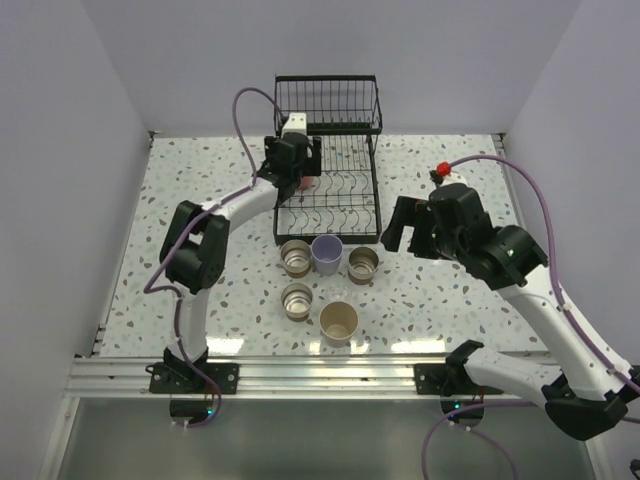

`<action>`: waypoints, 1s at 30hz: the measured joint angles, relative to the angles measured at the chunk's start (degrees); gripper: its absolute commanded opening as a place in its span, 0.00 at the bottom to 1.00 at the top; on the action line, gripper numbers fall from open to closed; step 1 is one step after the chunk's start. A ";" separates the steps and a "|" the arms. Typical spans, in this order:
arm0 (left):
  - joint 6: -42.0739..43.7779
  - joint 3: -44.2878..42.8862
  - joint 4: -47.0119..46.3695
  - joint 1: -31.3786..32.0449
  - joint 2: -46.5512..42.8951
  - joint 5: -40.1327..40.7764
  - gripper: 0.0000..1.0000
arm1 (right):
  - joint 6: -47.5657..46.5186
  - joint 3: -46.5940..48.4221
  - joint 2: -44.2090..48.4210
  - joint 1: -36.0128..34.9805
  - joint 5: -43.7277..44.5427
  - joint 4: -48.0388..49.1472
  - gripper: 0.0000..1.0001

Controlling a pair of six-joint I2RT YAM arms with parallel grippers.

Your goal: Load the cups into the dish rack

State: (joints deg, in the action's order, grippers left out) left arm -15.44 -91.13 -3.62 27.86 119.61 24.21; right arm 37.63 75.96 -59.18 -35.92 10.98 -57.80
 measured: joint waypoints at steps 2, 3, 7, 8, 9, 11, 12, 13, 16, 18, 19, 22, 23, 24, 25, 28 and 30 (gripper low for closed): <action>-0.26 0.87 2.23 0.07 -2.43 -0.15 1.00 | -0.26 -0.09 -0.13 0.00 -0.26 0.26 0.96; -0.52 1.16 3.76 0.09 -4.02 -0.15 1.00 | -0.37 -0.11 -0.44 0.02 -0.76 0.46 0.96; -2.58 4.68 7.67 0.09 -14.16 -0.09 1.00 | -0.92 -0.13 -3.10 -0.04 -3.65 0.85 0.93; -3.10 5.73 7.96 0.09 -16.04 -0.13 1.00 | -1.09 -0.17 -4.22 -0.09 -4.68 1.05 0.93; -4.20 8.50 7.41 0.04 -19.65 -0.35 1.00 | -1.22 -0.46 -5.42 -0.48 -5.20 1.66 0.93; -8.02 13.84 8.20 -0.37 -26.69 -1.22 1.00 | -1.33 -1.16 -7.78 -1.36 -6.75 2.91 0.93; -9.97 16.57 8.07 -0.92 -29.73 -2.62 1.00 | -1.40 -1.44 -8.92 -1.95 -7.65 3.45 0.93; -11.58 19.02 7.93 -1.73 -32.02 -4.44 1.00 | -1.46 -1.44 -10.14 -2.43 -8.00 3.85 0.93; -16.35 29.40 7.48 -6.08 -39.28 -10.78 1.00 | -1.79 -1.40 -13.62 -3.52 -9.62 5.99 0.89; -18.45 36.35 8.44 -8.13 -43.71 -13.18 1.00 | -1.92 -1.29 -16.28 -3.87 -10.75 7.26 0.83; -19.26 38.95 9.20 -8.35 -45.62 -14.45 1.00 | -2.05 -1.29 -17.46 -3.96 -11.17 8.09 0.76; -20.02 42.03 12.61 -7.87 -49.77 -18.73 1.00 | -2.29 -1.29 -20.28 -4.26 -12.46 10.16 0.61; -20.04 42.07 13.57 -7.74 -50.71 -20.15 0.99 | -2.34 -1.29 -21.07 -4.33 -12.83 10.93 0.59; -20.04 42.07 14.21 -7.50 -51.58 -21.31 0.99 | -2.29 -1.29 -21.81 -4.46 -13.27 11.76 0.56; -20.04 42.10 15.08 -7.26 -52.52 -22.29 0.99 | -2.29 -1.29 -22.51 -4.55 -13.53 12.59 0.51; -20.09 42.86 17.55 -6.45 -56.04 -23.69 0.98 | -2.34 -1.29 -24.79 -4.59 -13.75 14.91 0.49; -20.11 43.85 19.65 -6.05 -59.14 -23.98 0.98 | -2.45 -0.96 -26.80 -4.59 -13.73 15.96 0.47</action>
State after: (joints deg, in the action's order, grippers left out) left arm -35.55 -47.29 16.03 21.80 60.47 0.23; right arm 35.18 75.00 -85.97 -40.51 -2.74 -41.85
